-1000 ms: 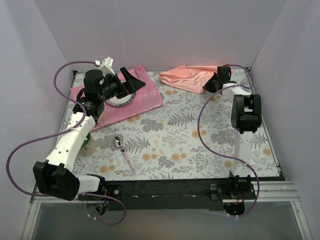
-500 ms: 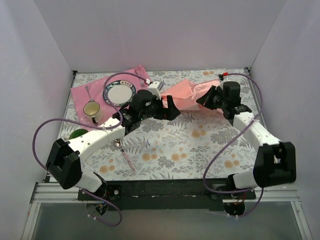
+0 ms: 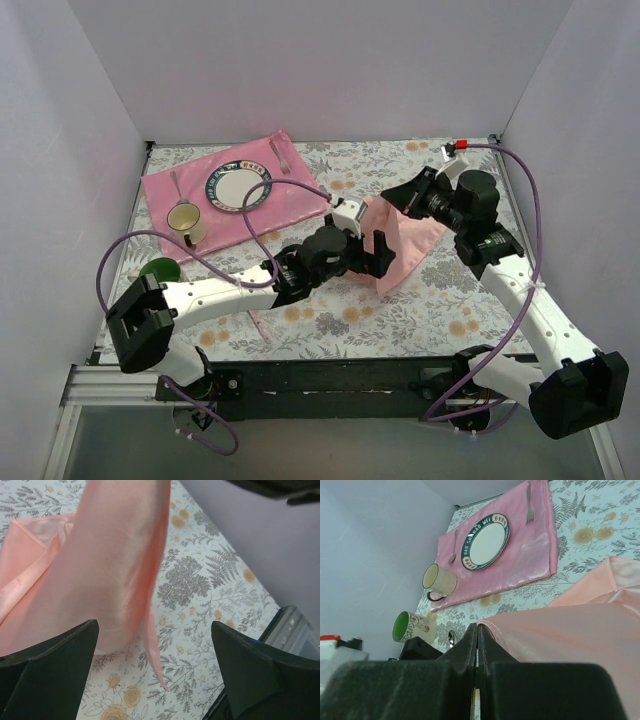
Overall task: Fold the napkin, place the utensils inside, and roll it up
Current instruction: Move the napkin to the centre of the board
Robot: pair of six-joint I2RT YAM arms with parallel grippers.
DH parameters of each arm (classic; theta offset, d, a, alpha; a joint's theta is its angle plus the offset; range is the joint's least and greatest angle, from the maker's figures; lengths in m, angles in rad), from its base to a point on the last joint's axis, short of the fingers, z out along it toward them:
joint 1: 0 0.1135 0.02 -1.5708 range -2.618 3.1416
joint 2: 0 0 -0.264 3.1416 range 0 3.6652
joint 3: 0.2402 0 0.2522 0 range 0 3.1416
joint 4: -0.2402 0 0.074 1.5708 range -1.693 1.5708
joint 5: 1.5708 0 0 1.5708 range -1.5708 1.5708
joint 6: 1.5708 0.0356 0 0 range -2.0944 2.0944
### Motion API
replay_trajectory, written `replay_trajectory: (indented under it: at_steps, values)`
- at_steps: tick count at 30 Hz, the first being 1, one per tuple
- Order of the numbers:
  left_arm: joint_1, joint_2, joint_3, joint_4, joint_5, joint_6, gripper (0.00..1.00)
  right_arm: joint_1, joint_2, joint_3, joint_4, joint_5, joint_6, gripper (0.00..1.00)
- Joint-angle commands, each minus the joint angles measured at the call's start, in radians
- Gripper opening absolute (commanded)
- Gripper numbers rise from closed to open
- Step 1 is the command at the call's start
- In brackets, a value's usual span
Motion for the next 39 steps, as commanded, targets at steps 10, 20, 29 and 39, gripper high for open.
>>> replay_trajectory:
  at_steps: [10,20,29,39]
  values:
    - [-0.057,-0.048,0.037,-0.216,-0.157,-0.006,0.85,0.045,0.000,-0.067,-0.230,-0.104,-0.165,0.26]
    - [-0.050,-0.384,-0.192,-0.299,-0.064,-0.130,0.97,-0.010,0.094,-0.181,-0.353,-0.208,-0.267,0.99]
    - [-0.029,-0.154,-0.160,-0.317,0.063,-0.175,0.79,-0.015,-0.012,-0.269,-0.455,0.052,-0.261,0.96]
    - [-0.014,0.218,0.001,-0.359,-0.049,-0.111,0.84,-0.016,-0.067,-0.306,-0.560,0.152,-0.210,0.87]
